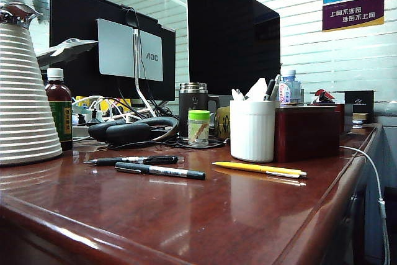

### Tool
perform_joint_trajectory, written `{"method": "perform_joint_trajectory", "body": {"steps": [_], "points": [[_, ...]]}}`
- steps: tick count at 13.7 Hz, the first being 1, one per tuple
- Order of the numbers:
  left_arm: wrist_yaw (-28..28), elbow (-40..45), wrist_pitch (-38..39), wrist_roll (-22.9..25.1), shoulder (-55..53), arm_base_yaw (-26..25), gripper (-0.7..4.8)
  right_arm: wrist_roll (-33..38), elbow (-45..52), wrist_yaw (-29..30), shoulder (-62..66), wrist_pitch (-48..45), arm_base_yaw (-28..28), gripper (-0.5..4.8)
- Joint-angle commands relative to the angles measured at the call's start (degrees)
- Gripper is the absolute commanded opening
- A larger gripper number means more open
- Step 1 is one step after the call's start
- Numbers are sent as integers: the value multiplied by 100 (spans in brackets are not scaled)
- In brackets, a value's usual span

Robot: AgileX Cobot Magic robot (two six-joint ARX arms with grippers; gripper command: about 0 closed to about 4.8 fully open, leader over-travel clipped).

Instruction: Pick up all the pens on the desk and put them into the pen holder one by one.

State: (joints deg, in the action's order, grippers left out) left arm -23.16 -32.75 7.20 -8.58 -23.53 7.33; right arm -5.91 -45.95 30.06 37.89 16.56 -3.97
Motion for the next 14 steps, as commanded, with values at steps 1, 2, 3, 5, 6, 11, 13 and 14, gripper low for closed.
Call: {"method": "perform_joint_trajectory", "body": {"steps": [1,2,3,5,6,11,13,14], "points": [[525,-212,-103,540,-1335,1172,479,-837,-302,-570,1543,61,-1182,329],[789,-214,-105,662,-1620,1497,479,-1027,-302,-918,1801,83,-1508,329],[1108,-214,-96,776,-1904,1823,479,-1231,-302,-1130,2092,79,-1801,329],[1445,-214,-90,796,-2531,2387,479,-1340,-304,-1226,2841,-4,-2059,329],[1545,-214,-87,796,-2811,2566,479,-1340,-358,-1233,3333,-24,-2109,329],[1598,-227,-87,798,-3488,2769,479,-1851,-807,-1351,5029,-105,-2109,328],[1722,-227,-87,826,-3510,2767,479,-1860,-874,-1359,5473,-409,-2109,328],[1762,-227,-87,881,-3512,2769,479,-1858,-927,-1359,5678,-485,-2109,328]]}}
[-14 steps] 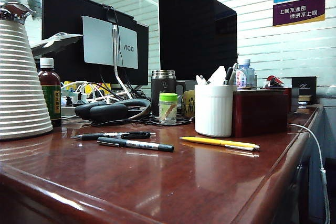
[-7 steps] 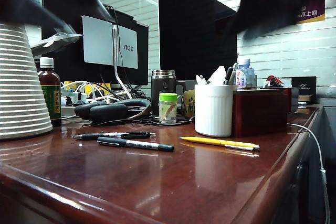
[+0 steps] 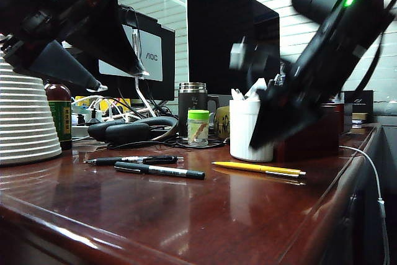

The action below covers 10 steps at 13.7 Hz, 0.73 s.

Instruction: Pick up all the pens on the desk and put them into the pen holder one by one.

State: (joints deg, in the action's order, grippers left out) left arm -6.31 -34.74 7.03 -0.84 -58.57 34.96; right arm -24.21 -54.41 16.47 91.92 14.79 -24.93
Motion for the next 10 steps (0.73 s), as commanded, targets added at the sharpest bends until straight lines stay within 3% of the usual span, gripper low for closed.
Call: {"method": "perform_joint_trajectory", "body": {"steps": [1,5,8,10], "points": [[111,-28,-70,151,-9,7,479,-28,-166,-2,463,-306,-13,328],[251,-26,-68,155,-11,7,479,-28,-341,11,802,-254,-13,319],[267,-26,-68,173,-13,4,479,-31,-341,-4,813,79,-13,188],[267,-26,-66,173,-11,4,479,-28,-341,-2,813,352,-13,26]]}}
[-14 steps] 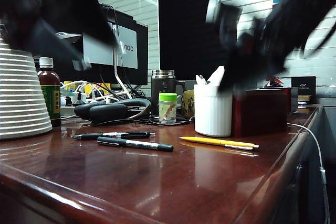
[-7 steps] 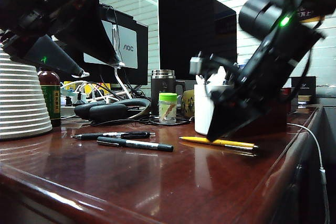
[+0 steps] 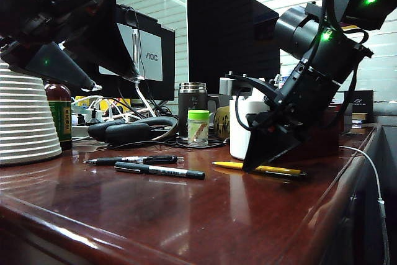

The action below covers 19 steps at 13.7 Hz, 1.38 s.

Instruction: Pick up all the pens on the desk and put them into the pen holder one by one.

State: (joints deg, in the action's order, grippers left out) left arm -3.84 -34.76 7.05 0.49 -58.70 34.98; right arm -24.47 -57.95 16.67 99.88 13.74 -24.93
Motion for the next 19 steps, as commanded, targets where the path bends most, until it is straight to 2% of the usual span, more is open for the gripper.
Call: {"method": "perform_joint_trajectory", "body": {"steps": [1,2,5,6,9,11,13,16,19], "points": [[20,-24,-68,39,2,4,479,0,11,-9,17,557,-13,-7],[17,-24,-63,37,2,4,479,9,11,39,15,579,-13,-7],[17,-26,-42,35,2,4,479,391,-157,822,-166,470,-15,-7],[17,-26,-42,35,2,4,479,627,-223,914,-363,229,-48,-7],[17,-26,-42,-9,2,4,479,1639,-238,938,-1355,-1320,-52,-7],[20,-24,-44,-7,2,4,479,1906,-234,737,-1825,-2811,-42,-7],[22,-24,-46,-7,2,4,479,2347,-229,212,-1834,-4234,-22,-7],[72,-24,-42,-7,2,4,479,2520,-223,-382,-1427,-4990,-24,-7],[291,-24,-28,2,-2,2,479,2743,-223,-820,-782,-5149,-24,-7]]}}
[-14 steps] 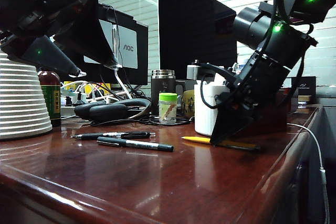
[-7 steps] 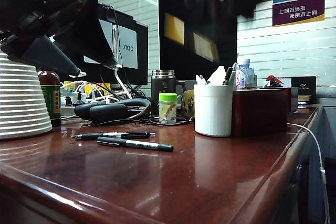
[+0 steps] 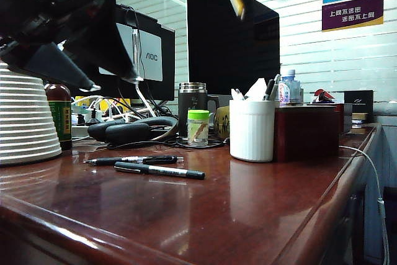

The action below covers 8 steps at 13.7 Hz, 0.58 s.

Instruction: Pick up all the pens on the desk and put them into the pen holder one by one.

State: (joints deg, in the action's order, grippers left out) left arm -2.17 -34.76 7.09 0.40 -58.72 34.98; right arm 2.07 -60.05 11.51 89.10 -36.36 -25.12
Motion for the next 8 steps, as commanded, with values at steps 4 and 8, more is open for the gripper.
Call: {"method": "perform_joint_trajectory", "body": {"steps": [4,8], "points": [[243,-9,15,26,-142,2,479,-203,-9,-695,866,-201,-4,-7],[240,-7,120,24,-431,4,479,-184,-7,-929,907,503,-4,-7]]}}
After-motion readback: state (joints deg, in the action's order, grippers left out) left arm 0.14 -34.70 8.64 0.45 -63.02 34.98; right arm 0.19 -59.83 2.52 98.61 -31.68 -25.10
